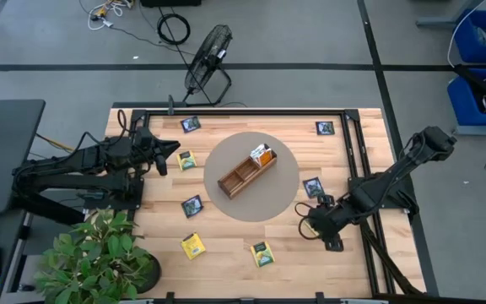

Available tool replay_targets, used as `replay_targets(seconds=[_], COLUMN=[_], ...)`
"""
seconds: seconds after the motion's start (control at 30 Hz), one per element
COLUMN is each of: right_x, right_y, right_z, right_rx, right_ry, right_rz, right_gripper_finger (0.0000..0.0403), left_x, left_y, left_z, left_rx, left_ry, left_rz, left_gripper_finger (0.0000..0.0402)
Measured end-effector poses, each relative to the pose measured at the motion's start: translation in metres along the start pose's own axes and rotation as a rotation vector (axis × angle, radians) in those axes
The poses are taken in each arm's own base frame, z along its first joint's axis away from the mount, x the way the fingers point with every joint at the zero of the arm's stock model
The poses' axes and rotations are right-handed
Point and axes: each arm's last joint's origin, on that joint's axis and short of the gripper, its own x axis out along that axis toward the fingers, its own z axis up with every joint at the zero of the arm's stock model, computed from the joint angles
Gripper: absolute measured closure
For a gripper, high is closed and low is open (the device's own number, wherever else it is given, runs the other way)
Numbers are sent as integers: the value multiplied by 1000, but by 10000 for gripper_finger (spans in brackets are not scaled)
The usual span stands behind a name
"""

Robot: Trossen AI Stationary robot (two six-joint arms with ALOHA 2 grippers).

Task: Pick & Place Tea
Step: Put the yellow tea bag into the middle section of the wooden organizer

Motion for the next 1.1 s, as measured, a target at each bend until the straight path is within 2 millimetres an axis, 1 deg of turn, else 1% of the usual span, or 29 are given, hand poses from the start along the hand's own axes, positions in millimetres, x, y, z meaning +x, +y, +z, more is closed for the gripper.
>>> replay_targets(seconds=[0.13, 0.23, 0.33, 0.43, 0.7, 0.97, 1.1], right_x=[10, 14, 18, 23, 46, 57, 64], right_y=[0, 2, 3, 2, 6, 7, 6], right_z=[-11, -17, -18, -18, -19, -23, -24], right_rx=[47, 43, 35, 35, -7, 12, 19], right_ry=[41, 51, 17, 2, 68, 89, 111], right_rz=[17, 21, 40, 11, -44, -121, -143], right_gripper_finger=[93, 85, 87, 90, 92, 93, 103], left_x=[0, 0, 0, 0, 0, 0, 0], left_y=[0, 0, 0, 0, 0, 0, 0], left_z=[0, 0, 0, 0, 0, 0, 0], left_rx=[-5, -7, -7, -8, -29, -34, -35], left_ry=[0, 0, 0, 0, 0, -1, 0], left_rz=[0, 0, 0, 0, -1, -1, 0], left_gripper_finger=[344, 344, 344, 344, 344, 344, 344])
